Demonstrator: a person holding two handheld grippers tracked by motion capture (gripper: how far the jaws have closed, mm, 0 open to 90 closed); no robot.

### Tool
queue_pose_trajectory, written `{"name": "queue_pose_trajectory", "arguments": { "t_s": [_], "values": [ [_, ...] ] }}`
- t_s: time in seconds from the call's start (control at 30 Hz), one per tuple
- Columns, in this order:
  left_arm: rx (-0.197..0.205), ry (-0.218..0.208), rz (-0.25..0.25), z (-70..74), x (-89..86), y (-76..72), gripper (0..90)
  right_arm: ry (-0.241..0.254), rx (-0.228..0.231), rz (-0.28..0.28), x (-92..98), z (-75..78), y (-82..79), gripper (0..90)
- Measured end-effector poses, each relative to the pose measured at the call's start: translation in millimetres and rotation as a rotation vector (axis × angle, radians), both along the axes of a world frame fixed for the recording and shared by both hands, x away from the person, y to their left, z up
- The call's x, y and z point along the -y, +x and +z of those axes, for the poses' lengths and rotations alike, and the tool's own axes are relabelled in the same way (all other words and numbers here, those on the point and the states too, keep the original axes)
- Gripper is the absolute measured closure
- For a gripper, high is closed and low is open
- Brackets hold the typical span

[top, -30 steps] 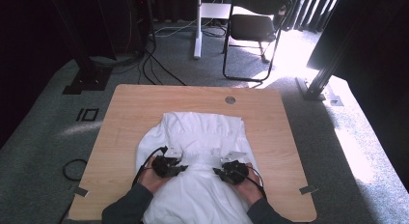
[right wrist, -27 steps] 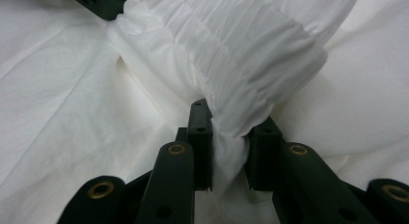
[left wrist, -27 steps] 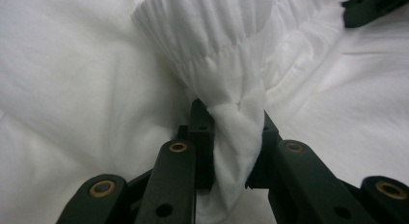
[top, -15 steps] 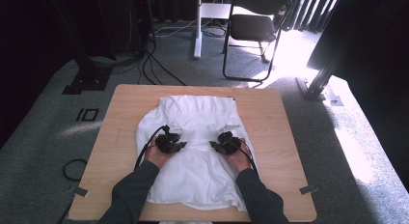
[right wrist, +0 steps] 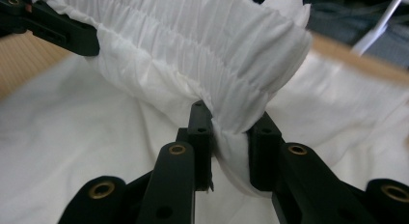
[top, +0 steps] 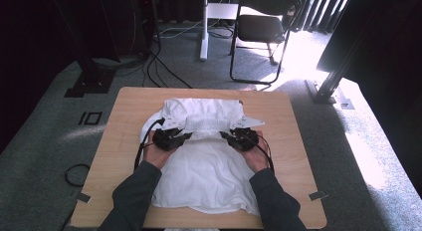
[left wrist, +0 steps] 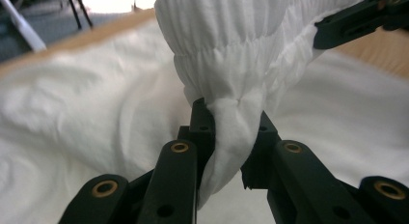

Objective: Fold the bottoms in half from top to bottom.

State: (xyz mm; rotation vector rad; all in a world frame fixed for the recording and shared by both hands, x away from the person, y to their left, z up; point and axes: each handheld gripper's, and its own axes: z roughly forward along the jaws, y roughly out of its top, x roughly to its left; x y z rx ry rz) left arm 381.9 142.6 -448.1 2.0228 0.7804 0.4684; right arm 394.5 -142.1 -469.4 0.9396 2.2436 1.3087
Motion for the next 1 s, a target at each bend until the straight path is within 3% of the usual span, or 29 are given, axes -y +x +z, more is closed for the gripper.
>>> {"name": "queue_pose_trajectory", "arguments": {
  "t_s": [0.03, 0.07, 0.1, 0.13, 0.17, 0.2, 0.23, 0.27, 0.3, 0.33, 0.37, 0.4, 0.43, 0.47, 0.5, 0.53, 0.57, 0.6, 0.63, 0.67, 0.7, 0.77, 0.8, 0.83, 0.87, 0.9, 0.93, 0.97, 1.0],
  "values": [
    [0.023, -0.034, -0.01, 8.8, -1.0, -6.6, 79.2, 0.011, 0.03, 0.001, 1.7, 9.1, -5.0, 75.8],
    [0.023, -0.034, -0.01, 8.8, -1.0, -6.6, 79.2, 0.011, 0.03, 0.001, 1.7, 9.1, -5.0, 75.8],
    [0.041, -0.087, -0.031, 16.7, -3.5, -14.0, 79.2, 0.041, 0.101, -0.001, 5.8, 27.6, -18.3, 75.8],
    [0.061, -0.137, -0.054, 22.7, -6.1, -21.9, 79.2, 0.041, 0.101, -0.001, 5.8, 27.6, -18.3, 75.8],
    [0.083, -0.174, -0.086, 27.9, -9.6, -36.1, 79.2, 0.093, 0.155, 0.016, 11.8, 41.2, -35.0, 75.6],
    [0.083, -0.174, -0.086, 27.9, -9.6, -36.1, 79.2, 0.093, 0.155, 0.016, 11.8, 41.2, -35.0, 75.6],
    [0.078, -0.15, -0.103, 22.7, -9.8, -47.4, 79.2, 0.093, 0.164, 0.035, 13.4, 41.8, -51.2, 75.7],
    [0.078, -0.15, -0.103, 22.7, -9.8, -47.4, 79.1, 0.093, 0.164, 0.035, 13.4, 41.8, -51.2, 75.7],
    [0.043, -0.115, -0.116, 7.9, -9.7, -54.7, 79.0, 0.031, 0.161, 0.05, 12.1, 28.8, -64.5, 75.8],
    [0.043, -0.115, -0.116, 7.9, -9.7, -54.7, 78.9, 0.031, 0.161, 0.05, 12.1, 28.8, -64.5, 75.8],
    [-0.017, -0.084, -0.126, -13.3, -9.4, -58.1, 78.8, -0.004, 0.121, 0.063, 11.6, 8.2, -74.4, 75.8],
    [-0.017, -0.084, -0.126, -13.3, -9.4, -58.1, 78.7, -0.004, 0.121, 0.063, 11.6, 8.2, -74.4, 75.8],
    [-0.092, -0.061, -0.128, -36.4, -8.7, -58.6, 78.5, -0.037, 0.072, 0.079, 11.4, -14.2, -80.1, 75.8],
    [-0.092, -0.061, -0.128, -36.4, -8.7, -58.6, 78.1, -0.037, 0.072, 0.079, 11.4, -14.2, -80.1, 75.8],
    [-0.156, -0.037, -0.123, -55.4, -7.4, -58.3, 76.9, -0.059, 0.003, 0.081, 10.5, -35.8, -82.7, 75.7],
    [-0.156, -0.037, -0.123, -55.4, -7.4, -58.3, 75.0, -0.059, 0.003, 0.081, 10.5, -35.8, -82.7, 75.7],
    [-0.203, -0.025, -0.112, -66.9, -6.1, -58.3, 75.0, -0.061, -0.023, 0.08, 10.2, -43.3, -83.3, 75.6],
    [-0.226, -0.016, -0.105, -73.7, -5.8, -59.0, 70.8, -0.075, -0.064, 0.084, 8.9, -54.4, -84.4, 74.2],
    [-0.246, -0.021, -0.102, -78.7, -6.6, -60.0, 61.7, -0.114, -0.118, 0.092, 7.8, -67.0, -86.2, 64.9],
    [-0.251, -0.03, -0.105, -79.4, -7.9, -60.8, 61.7, -0.114, -0.118, 0.092, 7.8, -67.0, -86.2, 64.9],
    [-0.239, -0.059, -0.103, -74.7, -13.0, -63.5, 57.8, -0.111, -0.139, 0.094, 9.9, -67.3, -87.4, 53.4],
    [-0.227, -0.078, -0.101, -69.0, -16.8, -64.1, 56.4, -0.101, -0.141, 0.092, 12.6, -63.6, -88.5, 48.1],
    [-0.219, -0.089, -0.099, -65.1, -19.3, -64.2, 54.5, -0.078, -0.12, 0.085, 17.2, -56.0, -90.1, 42.4],
    [-0.203, -0.127, -0.095, -56.1, -25.4, -62.9, 53.5, -0.026, -0.097, 0.079, 25.5, -42.2, -89.9, 39.7],
    [-0.203, -0.127, -0.095, -56.1, -25.4, -62.9, 53.4, -0.026, -0.097, 0.079, 25.5, -42.2, -89.9, 39.7],
    [-0.187, -0.159, -0.085, -46.9, -31.5, -58.0, 53.5, 0.047, -0.079, 0.073, 34.6, -27.1, -84.9, 40.4],
    [-0.187, -0.159, -0.085, -46.9, -31.5, -58.0, 54.8, 0.047, -0.079, 0.073, 34.6, -27.1, -84.9, 40.4],
    [-0.179, -0.168, -0.058, -42.1, -35.3, -50.7, 60.7, 0.074, -0.081, 0.04, 39.4, -17.4, -74.6, 57.1],
    [-0.179, -0.168, -0.058, -42.1, -35.3, -50.7, 63.9, 0.074, -0.081, 0.04, 39.4, -17.4, -74.6, 57.1]
  ]
}}
